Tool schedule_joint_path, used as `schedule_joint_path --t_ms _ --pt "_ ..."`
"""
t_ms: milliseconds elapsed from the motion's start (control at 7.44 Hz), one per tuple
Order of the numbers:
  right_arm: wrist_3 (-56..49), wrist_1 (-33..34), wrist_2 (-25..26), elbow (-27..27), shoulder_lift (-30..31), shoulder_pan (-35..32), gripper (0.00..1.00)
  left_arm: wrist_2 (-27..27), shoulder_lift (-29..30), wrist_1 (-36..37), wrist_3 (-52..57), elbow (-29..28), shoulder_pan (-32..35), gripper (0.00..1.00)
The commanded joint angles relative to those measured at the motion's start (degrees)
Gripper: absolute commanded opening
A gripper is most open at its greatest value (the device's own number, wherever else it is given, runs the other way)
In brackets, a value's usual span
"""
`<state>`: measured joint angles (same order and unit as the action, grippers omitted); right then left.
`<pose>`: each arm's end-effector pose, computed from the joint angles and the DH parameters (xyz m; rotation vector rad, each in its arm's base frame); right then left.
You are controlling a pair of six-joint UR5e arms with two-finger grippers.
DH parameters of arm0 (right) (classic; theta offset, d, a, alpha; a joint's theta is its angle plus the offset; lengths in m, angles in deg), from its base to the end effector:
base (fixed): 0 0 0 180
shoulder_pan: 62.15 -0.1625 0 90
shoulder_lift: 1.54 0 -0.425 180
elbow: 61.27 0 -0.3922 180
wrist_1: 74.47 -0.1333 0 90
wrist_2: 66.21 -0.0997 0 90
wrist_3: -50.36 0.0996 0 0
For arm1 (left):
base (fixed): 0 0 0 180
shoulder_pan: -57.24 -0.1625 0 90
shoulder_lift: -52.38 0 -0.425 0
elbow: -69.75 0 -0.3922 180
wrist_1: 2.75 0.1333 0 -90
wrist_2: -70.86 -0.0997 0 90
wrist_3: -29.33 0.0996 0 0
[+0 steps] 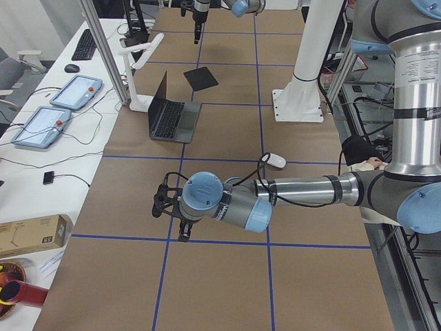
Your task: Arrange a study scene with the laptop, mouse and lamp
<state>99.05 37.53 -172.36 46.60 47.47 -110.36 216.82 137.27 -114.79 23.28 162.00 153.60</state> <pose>-0.3336 -0.5317 0.1644 0.2567 -0.6451 0.0249 -0.1021 -0.4578 0.6253 0.3099 0.9653 -0.0343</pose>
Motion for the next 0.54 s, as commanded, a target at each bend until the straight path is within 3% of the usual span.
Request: schedule_joint_path --t_ms 0,134,403 --pt "-0.18 0.14 -1.33 -0.03 0.64 -0.03 1.0 -0.68 -0.25 2.0 -2.37 0.21 -0.38 1.0" --pt "-0.44 0.23 -3.0 0.05 1.52 -0.12 1.0 -4.16 -0.34 1.92 -8.48 1.69 -0.99 1.0" --pt "-0.62 0.23 -4.77 0.4 4.24 -0.3 1.0 -4.2 -0.6 1.92 -13.36 3.02 -4.76 1.0"
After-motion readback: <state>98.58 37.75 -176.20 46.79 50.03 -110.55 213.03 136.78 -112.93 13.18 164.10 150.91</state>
